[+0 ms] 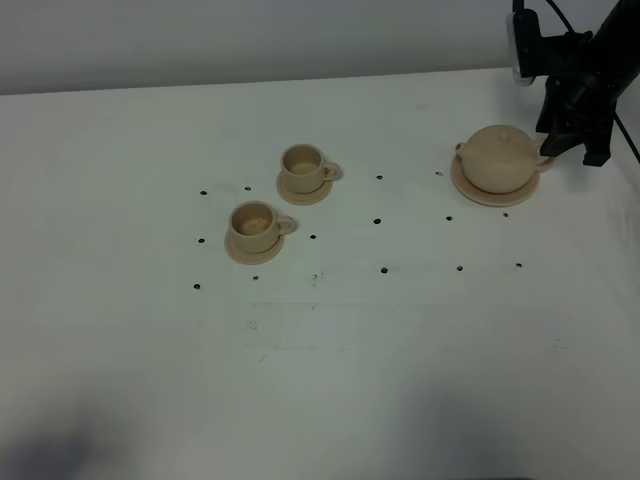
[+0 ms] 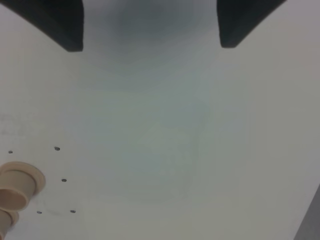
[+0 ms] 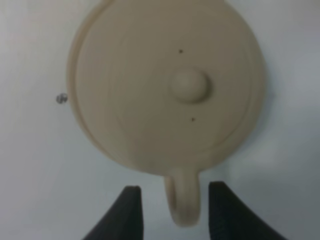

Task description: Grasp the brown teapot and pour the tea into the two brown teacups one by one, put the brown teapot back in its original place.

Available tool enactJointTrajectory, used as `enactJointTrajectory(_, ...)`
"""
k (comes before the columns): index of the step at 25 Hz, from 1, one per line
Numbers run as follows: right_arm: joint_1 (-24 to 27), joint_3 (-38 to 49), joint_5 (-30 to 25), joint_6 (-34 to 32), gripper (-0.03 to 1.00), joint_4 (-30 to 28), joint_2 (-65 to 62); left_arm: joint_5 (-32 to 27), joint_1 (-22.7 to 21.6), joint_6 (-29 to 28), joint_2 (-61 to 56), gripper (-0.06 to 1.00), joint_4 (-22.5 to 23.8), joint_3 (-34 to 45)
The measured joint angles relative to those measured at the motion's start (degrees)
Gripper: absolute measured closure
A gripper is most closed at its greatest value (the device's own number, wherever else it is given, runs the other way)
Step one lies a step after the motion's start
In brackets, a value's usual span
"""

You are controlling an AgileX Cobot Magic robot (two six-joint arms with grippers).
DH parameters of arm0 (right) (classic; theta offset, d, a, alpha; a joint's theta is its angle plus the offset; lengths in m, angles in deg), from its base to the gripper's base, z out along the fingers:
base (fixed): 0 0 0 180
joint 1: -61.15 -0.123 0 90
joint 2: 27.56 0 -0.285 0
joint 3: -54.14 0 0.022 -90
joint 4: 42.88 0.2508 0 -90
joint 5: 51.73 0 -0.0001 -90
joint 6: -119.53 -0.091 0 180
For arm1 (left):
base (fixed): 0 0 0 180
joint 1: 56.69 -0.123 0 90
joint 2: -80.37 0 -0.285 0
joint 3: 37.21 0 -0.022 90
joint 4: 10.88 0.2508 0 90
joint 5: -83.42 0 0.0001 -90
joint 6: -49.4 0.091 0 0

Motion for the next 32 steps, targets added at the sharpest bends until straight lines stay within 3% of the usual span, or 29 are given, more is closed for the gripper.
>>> enactJointTrajectory(32, -3.85, -0.48, 3.94, 0.12, 0.60, -9.74, 2.26, 0.00, 0.00, 0.00, 0.00, 0.35, 0.00, 0.00)
